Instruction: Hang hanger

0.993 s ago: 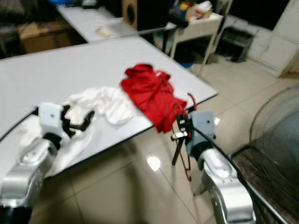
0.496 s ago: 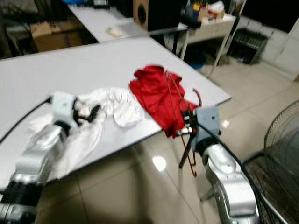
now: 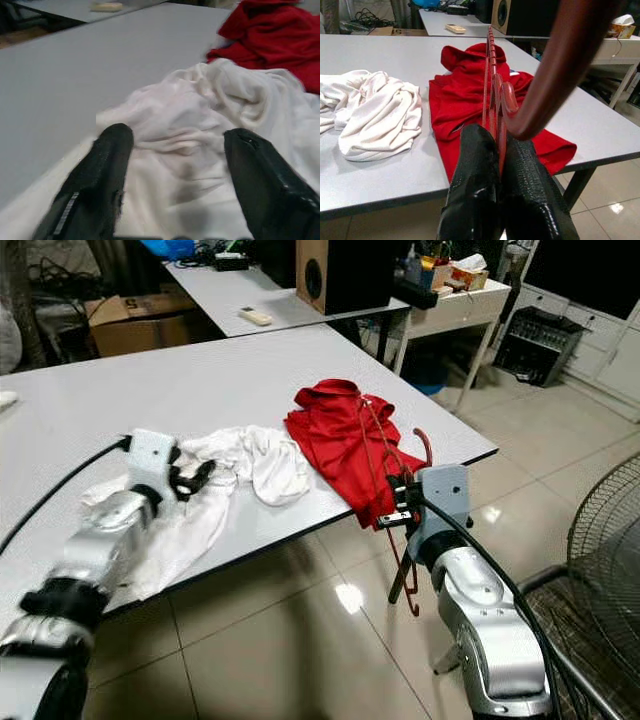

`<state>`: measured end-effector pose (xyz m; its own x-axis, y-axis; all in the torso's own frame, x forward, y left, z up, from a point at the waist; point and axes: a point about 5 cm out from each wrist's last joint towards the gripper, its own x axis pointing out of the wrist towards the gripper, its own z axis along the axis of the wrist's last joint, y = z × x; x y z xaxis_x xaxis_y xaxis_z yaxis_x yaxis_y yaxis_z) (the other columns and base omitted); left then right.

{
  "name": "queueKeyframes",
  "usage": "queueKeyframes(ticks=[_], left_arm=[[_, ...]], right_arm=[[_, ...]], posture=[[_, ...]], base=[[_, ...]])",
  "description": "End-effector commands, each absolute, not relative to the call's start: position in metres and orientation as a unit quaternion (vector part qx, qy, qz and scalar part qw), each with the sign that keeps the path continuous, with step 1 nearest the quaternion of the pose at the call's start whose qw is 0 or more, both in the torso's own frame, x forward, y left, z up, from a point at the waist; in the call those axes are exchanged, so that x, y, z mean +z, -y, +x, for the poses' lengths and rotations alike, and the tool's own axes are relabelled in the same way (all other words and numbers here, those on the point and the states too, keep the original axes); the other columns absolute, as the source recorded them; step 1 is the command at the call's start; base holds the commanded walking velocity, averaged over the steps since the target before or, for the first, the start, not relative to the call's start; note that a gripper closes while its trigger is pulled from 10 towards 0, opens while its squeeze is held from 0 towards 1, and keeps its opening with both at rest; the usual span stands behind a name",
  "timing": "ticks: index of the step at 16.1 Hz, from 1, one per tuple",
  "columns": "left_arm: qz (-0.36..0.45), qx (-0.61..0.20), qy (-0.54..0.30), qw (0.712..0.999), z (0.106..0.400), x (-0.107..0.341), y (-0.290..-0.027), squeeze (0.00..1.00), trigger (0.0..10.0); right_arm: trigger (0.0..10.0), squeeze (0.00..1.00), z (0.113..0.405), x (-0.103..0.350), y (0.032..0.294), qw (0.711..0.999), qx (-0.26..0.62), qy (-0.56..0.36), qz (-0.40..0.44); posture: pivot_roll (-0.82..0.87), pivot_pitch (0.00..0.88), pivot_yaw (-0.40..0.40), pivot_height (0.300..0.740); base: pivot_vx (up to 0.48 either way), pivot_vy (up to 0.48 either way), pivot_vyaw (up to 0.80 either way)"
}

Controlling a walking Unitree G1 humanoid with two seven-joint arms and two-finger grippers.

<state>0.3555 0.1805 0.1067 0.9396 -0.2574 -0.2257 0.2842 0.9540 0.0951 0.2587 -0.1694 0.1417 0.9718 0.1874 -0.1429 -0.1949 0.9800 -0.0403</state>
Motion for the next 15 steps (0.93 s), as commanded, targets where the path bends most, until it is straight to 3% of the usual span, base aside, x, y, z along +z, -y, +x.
queueKeyframes(ticks=[1, 4, 6, 8, 15], left_arm=[[0.059, -0.147, -0.103, 0.982, 0.358, 0.108, -0.177, 0.00, 1.5], [0.098, -0.120, -0.125, 0.980, 0.364, 0.098, -0.175, 0.00, 2.0], [0.104, -0.111, -0.131, 0.980, 0.365, 0.096, -0.175, 0.00, 1.6], [0.117, -0.112, -0.145, 0.976, 0.365, 0.090, -0.170, 0.00, 0.0], [0.152, -0.123, -0.178, 0.965, 0.360, 0.077, -0.174, 0.00, 0.0]], right_arm=[[10.0, 0.00, 0.259, 0.143, 0.172, 0.993, 0.090, -0.065, -0.031], [10.0, 0.00, 0.259, 0.143, 0.170, 0.993, 0.089, -0.065, -0.029], [10.0, 0.00, 0.259, 0.143, 0.170, 0.993, 0.090, -0.065, -0.028], [10.0, 0.00, 0.257, 0.142, 0.167, 0.993, 0.092, -0.066, -0.027], [10.0, 0.00, 0.254, 0.140, 0.167, 0.993, 0.092, -0.069, -0.026]], posture=[[-0.15, 0.000, 0.006, 0.740], [-0.16, 0.000, 0.013, 0.740], [-0.17, 0.000, 0.018, 0.740], [-0.17, 0.000, 0.022, 0.740], [-0.17, 0.000, 0.025, 0.740]], base=[[0.000, 0.000, 0.00], [0.000, 0.000, 0.00], [0.000, 0.000, 0.00], [0.000, 0.000, 0.00], [0.000, 0.000, 0.00]])
